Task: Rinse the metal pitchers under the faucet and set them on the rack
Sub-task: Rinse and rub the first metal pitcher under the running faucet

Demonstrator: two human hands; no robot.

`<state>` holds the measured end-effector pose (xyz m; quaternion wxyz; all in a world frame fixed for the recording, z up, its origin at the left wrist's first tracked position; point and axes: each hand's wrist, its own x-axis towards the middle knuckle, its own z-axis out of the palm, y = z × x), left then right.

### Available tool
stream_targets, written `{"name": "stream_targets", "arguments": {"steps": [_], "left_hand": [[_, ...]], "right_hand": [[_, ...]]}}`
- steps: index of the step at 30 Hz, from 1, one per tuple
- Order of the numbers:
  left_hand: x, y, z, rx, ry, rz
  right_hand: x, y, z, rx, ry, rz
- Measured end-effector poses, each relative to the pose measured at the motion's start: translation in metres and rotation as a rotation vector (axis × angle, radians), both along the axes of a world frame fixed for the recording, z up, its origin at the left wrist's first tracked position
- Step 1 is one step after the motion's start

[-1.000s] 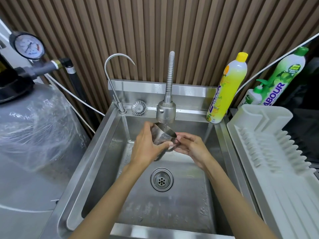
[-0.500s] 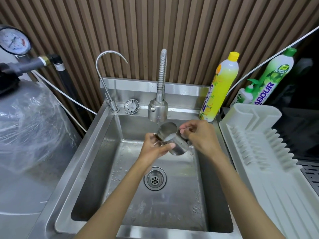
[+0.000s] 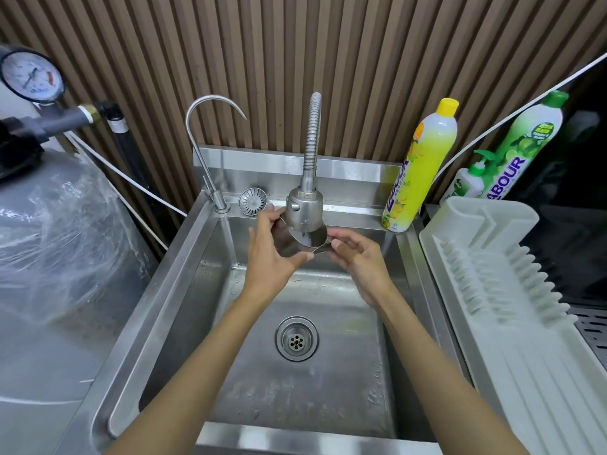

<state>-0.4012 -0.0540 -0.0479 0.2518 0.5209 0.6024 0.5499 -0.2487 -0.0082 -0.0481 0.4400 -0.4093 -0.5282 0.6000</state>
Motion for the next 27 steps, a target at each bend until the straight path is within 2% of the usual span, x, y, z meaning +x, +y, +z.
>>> {"name": "stream_targets", "arguments": {"steps": [3, 6, 9, 12, 17, 21, 27], "left_hand": [[-0.007, -0.01, 0.006, 0.004, 0.161, 0.026], [-0.011, -0.017, 0.009, -0.033, 0.202, 0.054], [-0.011, -0.017, 0.004, -0.136, 0.213, 0.112], [-0.007, -0.017, -0.005, -0.224, 0.182, 0.126], [0.007, -0.015, -0.024, -0.356, -0.057, 0.068], [0.021, -0.01, -0.039, -0.342, -0.31, 0.0], [0.036, 0.011, -0.047, -0.252, -0.471, -0.017]], "right_hand": [[-0.007, -0.005, -0.008, -0.067, 0.088, 0.06], [-0.009, -0.01, -0.014, -0.099, 0.094, 0.06], [-0.006, -0.01, -0.012, -0.085, -0.034, 0.032], [0.0, -0.007, -0.004, -0.015, -0.259, 0.011], [0.014, 0.001, 0.017, 0.167, -0.602, -0.007], [0.02, 0.002, 0.035, 0.354, -0.846, -0.026], [0.019, 0.001, 0.049, 0.509, -0.921, -0.081]]}}
